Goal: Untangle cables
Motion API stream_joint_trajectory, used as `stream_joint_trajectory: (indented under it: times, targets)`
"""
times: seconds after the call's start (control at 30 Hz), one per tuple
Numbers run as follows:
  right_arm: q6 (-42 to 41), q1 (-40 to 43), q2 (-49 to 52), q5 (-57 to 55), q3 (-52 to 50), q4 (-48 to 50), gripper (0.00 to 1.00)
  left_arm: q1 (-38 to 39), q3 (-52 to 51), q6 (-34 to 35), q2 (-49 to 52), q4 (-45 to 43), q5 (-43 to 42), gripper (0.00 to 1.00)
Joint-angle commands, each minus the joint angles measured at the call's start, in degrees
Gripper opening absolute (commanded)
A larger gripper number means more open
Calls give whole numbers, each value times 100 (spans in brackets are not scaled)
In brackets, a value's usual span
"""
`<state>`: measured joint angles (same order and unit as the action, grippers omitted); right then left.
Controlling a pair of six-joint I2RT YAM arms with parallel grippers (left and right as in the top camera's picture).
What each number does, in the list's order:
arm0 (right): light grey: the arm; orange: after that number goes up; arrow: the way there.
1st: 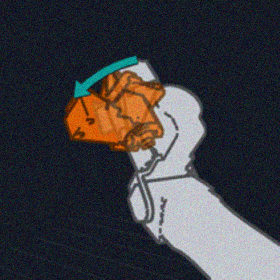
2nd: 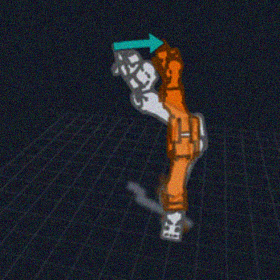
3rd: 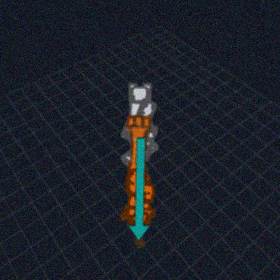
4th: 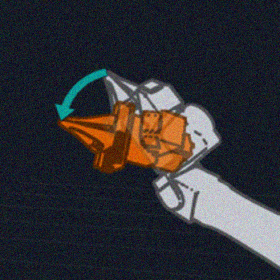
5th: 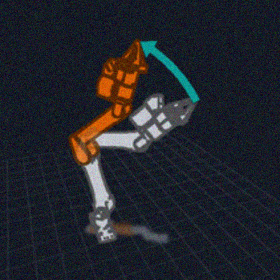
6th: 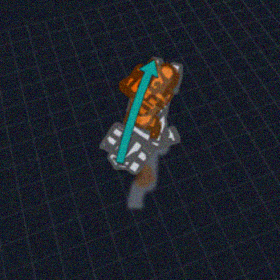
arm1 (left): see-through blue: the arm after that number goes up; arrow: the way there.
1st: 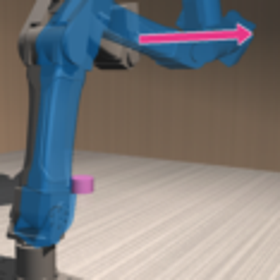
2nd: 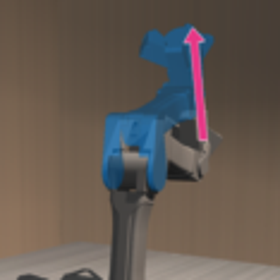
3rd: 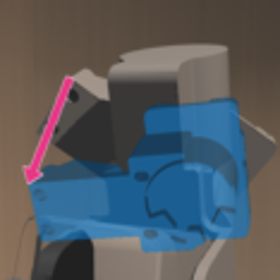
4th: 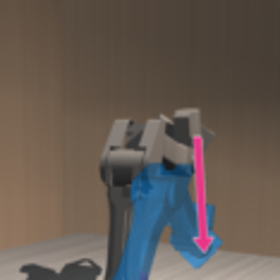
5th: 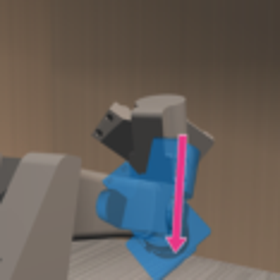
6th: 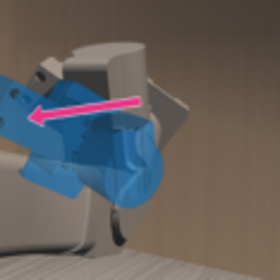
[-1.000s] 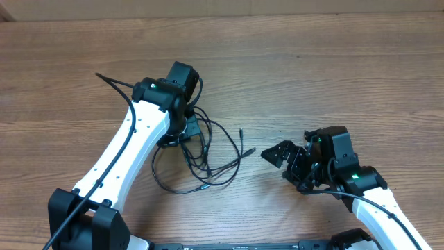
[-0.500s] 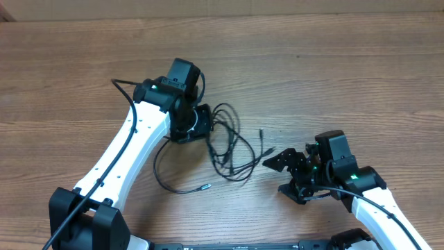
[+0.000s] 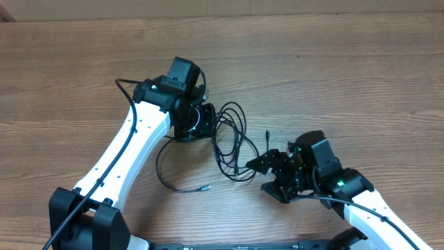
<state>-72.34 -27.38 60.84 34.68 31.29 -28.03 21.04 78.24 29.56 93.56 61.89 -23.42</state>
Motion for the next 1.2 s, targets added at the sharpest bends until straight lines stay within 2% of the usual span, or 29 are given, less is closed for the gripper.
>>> stream_joint_trajectory:
  times: [0.0, 0.57, 0.8, 0.9, 1.0, 1.17]
  targets:
    - [-367, -111, -61, -269, 61, 37, 79, 37, -15, -133, 0, -2, -149, 4]
    - [-1034, -369, -17, -763, 61, 446, 79, 37, -15, -131, 0, -24, -431, 4]
    - [-1244, -369, -17, -767, 61, 494, 72, 37, -15, -131, 0, -70, -715, 4]
    - [-1818, -380, -4, -734, 61, 507, 67, 37, -15, -96, 0, -225, -909, 4]
    - [-2649, -417, 15, -680, 61, 588, 68, 37, -15, 57, 0, -437, -1180, 4]
    - [-2839, -570, 127, -1032, 61, 1266, 67, 39, -15, 87, 0, -671, -1718, 4]
